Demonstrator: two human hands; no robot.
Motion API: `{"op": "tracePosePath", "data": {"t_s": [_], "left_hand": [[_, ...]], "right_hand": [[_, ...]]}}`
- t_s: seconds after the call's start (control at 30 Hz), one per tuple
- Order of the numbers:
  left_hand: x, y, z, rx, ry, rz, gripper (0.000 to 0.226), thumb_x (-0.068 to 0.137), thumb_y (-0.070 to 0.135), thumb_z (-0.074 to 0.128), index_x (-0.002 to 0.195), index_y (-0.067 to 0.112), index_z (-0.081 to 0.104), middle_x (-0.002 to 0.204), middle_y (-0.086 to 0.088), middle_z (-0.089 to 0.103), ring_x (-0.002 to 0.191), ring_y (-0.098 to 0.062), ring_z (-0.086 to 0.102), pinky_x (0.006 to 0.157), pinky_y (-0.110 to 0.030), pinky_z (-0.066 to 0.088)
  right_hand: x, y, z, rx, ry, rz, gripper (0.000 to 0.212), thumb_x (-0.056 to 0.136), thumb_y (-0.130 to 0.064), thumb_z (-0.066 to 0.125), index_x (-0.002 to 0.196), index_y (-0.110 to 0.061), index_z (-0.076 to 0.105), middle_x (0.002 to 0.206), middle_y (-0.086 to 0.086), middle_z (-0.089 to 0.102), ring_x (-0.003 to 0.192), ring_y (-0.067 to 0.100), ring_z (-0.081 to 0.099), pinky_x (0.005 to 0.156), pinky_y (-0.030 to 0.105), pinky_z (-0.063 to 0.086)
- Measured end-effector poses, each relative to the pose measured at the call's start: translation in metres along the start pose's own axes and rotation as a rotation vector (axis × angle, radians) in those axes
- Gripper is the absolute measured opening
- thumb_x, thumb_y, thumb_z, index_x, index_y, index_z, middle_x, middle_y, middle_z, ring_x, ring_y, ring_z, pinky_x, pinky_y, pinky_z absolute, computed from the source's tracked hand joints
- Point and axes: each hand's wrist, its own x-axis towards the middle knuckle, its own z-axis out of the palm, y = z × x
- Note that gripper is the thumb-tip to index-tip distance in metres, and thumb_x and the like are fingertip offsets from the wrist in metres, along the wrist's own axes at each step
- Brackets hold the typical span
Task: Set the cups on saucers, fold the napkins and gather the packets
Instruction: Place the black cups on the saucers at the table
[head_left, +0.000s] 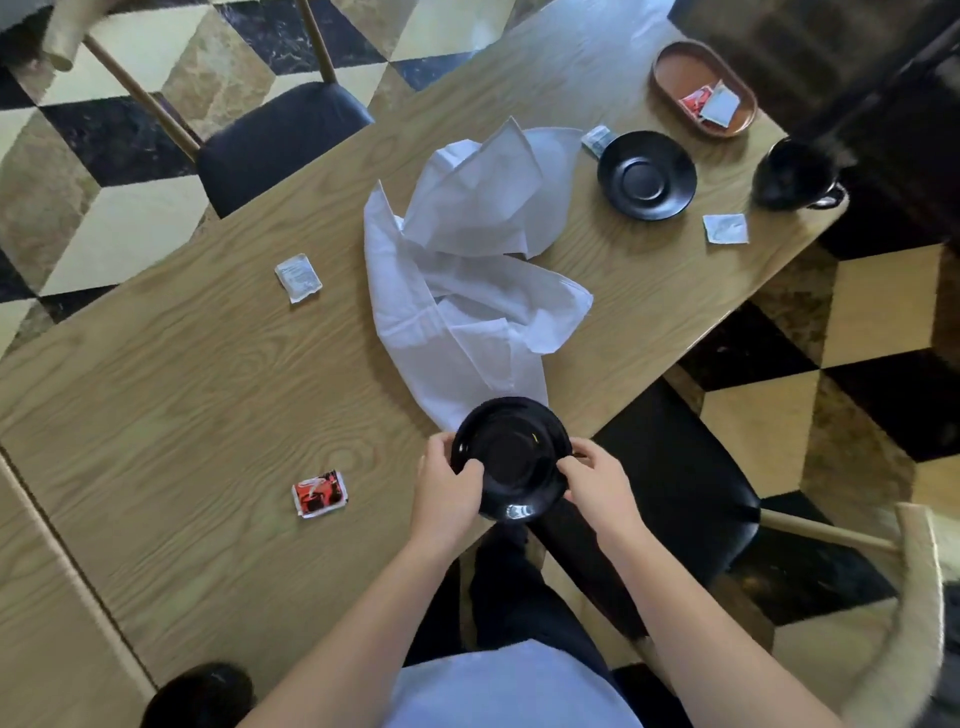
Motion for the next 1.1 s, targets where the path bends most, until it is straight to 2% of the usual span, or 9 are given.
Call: {"op": "tracePosePath", "data": {"t_s": [0.13, 0.3, 0.43, 0.53, 0.63, 0.83, 0.93, 1.0, 1.1], "left_hand": [[-0.004, 0.001, 0.045, -0.008, -0.09, -0.017, 0.035, 0.092, 0.018, 0.053, 0.123, 0.034, 0.049, 0.129, 0.002, 0.055, 0.105, -0.008, 0.058, 0.084, -0.031, 0.053], [0.003, 0.02, 0.081, 0.044, -0.106, -0.03, 0.051, 0.093, 0.021, 0.052, 0.143, 0.027, 0.043, 0.134, 0.005, 0.051, 0.104, -0.006, 0.055, 0.077, -0.025, 0.045], [0.012, 0.037, 0.098, 0.064, -0.109, -0.003, 0.043, 0.092, 0.023, 0.052, 0.134, 0.029, 0.045, 0.131, 0.003, 0.053, 0.097, -0.002, 0.053, 0.067, -0.022, 0.043], [0.019, 0.047, 0.106, 0.063, -0.118, 0.0, 0.035, 0.091, 0.023, 0.053, 0.122, 0.034, 0.044, 0.131, 0.003, 0.052, 0.1, -0.004, 0.055, 0.072, -0.024, 0.044], [0.03, 0.059, 0.111, 0.055, -0.129, 0.004, 0.045, 0.091, 0.021, 0.053, 0.133, 0.032, 0.045, 0.133, 0.004, 0.051, 0.113, -0.014, 0.055, 0.085, -0.03, 0.046], [0.049, 0.077, 0.112, 0.064, -0.122, 0.027, 0.037, 0.09, 0.02, 0.053, 0.125, 0.032, 0.048, 0.125, 0.005, 0.055, 0.115, -0.018, 0.056, 0.098, -0.042, 0.052], [0.053, 0.079, 0.111, 0.052, -0.113, 0.018, 0.029, 0.089, 0.02, 0.053, 0.112, 0.035, 0.047, 0.123, 0.003, 0.058, 0.112, -0.019, 0.059, 0.097, -0.043, 0.053], [0.053, 0.077, 0.11, 0.053, -0.107, 0.013, 0.03, 0.089, 0.021, 0.053, 0.115, 0.035, 0.047, 0.124, 0.002, 0.058, 0.112, -0.019, 0.059, 0.092, -0.039, 0.052], [0.049, 0.072, 0.106, 0.035, -0.095, -0.001, 0.036, 0.089, 0.022, 0.052, 0.122, 0.036, 0.047, 0.127, 0.006, 0.057, 0.112, -0.015, 0.058, 0.089, -0.034, 0.05]], "right_hand": [[0.015, 0.012, -0.044, -0.03, 0.058, 0.051, 0.04, 0.094, -0.019, 0.057, 0.133, -0.026, 0.061, 0.121, -0.005, 0.065, 0.113, 0.015, 0.061, 0.104, 0.046, 0.051], [0.036, 0.013, -0.077, -0.021, 0.098, 0.06, 0.039, 0.094, -0.02, 0.059, 0.132, -0.027, 0.062, 0.114, -0.01, 0.063, 0.11, 0.013, 0.06, 0.102, 0.045, 0.053], [0.053, 0.006, -0.093, 0.029, 0.09, 0.064, 0.037, 0.094, -0.02, 0.061, 0.13, -0.027, 0.063, 0.116, -0.006, 0.066, 0.106, 0.014, 0.063, 0.092, 0.039, 0.057], [0.066, -0.006, -0.098, 0.051, 0.099, 0.05, 0.033, 0.094, -0.02, 0.06, 0.125, -0.029, 0.064, 0.115, -0.006, 0.066, 0.105, 0.013, 0.062, 0.084, 0.034, 0.055], [0.079, -0.021, -0.102, 0.077, 0.1, 0.029, 0.027, 0.095, -0.019, 0.059, 0.118, -0.032, 0.065, 0.109, -0.01, 0.065, 0.1, 0.009, 0.061, 0.074, 0.028, 0.051], [0.098, -0.039, -0.104, 0.068, 0.074, 0.002, 0.035, 0.097, -0.019, 0.057, 0.131, -0.026, 0.062, 0.107, -0.013, 0.062, 0.105, 0.011, 0.06, 0.07, 0.025, 0.049], [0.101, -0.043, -0.101, 0.051, 0.063, 0.004, 0.036, 0.097, -0.019, 0.057, 0.133, -0.025, 0.061, 0.111, -0.01, 0.062, 0.103, 0.01, 0.059, 0.067, 0.023, 0.049], [0.102, -0.042, -0.099, 0.045, 0.056, 0.005, 0.038, 0.097, -0.019, 0.057, 0.134, -0.025, 0.06, 0.116, -0.007, 0.062, 0.103, 0.01, 0.059, 0.066, 0.023, 0.049], [0.101, -0.041, -0.094, 0.042, 0.053, 0.001, 0.037, 0.095, -0.019, 0.057, 0.131, -0.026, 0.062, 0.106, -0.013, 0.062, 0.098, 0.007, 0.061, 0.065, 0.022, 0.049]]}}
